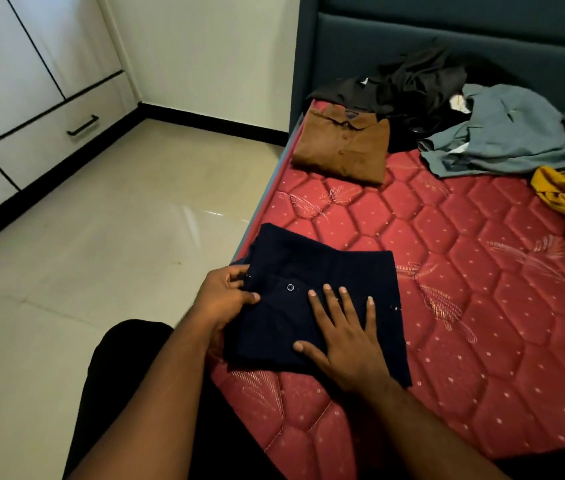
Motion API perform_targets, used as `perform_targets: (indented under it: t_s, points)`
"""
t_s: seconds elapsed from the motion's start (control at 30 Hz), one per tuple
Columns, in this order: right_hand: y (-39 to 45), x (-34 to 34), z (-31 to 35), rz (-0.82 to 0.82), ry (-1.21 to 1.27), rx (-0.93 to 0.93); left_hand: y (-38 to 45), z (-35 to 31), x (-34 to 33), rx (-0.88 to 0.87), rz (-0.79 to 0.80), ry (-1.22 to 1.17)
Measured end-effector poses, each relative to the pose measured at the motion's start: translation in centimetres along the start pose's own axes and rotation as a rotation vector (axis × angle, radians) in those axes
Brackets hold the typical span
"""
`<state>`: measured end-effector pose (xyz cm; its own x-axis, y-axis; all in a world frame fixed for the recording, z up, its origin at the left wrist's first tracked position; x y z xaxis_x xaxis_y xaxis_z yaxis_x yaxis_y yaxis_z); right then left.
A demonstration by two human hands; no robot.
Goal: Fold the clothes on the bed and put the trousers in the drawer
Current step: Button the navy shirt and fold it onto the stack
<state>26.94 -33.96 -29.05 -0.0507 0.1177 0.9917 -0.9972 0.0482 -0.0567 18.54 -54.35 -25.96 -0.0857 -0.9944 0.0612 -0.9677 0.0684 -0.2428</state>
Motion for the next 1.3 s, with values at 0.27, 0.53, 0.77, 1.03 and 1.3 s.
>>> perform_targets:
  t_s: [0.27,0.53,0.77,1.03,1.3]
  points:
    - [1.2,1.0,0.1,-0.046,0.158,0.065,-1.0,-3.5,-8.8,-0.681,0.047,1.151]
    - [4.6,0.8,-7.8,0.042,0.156,-0.156,1.4,2.6,-7.1,-0.336,0.091,1.244]
    - [3.3,2.4,-9.4,-0.139,0.243,-0.352,-0.1,1.4,-9.1,-0.524,-0.073,1.379]
    - [2.7,-0.1,-6.2,-0.008,0.107,-0.142,0.1,1.5,-4.1,-0.424,-0.118,1.233]
    - [-0.7,1.2,3.5,-0.156,0.205,0.150,-8.0,4.3,-1.8,0.248,-0.607,-0.007]
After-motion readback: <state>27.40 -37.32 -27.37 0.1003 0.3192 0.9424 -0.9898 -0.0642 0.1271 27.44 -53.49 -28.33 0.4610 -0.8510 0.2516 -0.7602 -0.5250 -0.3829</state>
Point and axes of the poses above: each hand's wrist, its own y-axis towards the middle knuckle, its own x-axis out of the back of the hand, z = x × y, the point moved 4 cm from there along y, towards the middle knuckle, and after that the axes turned 9 degrees about -x, right-handed, at the moved point
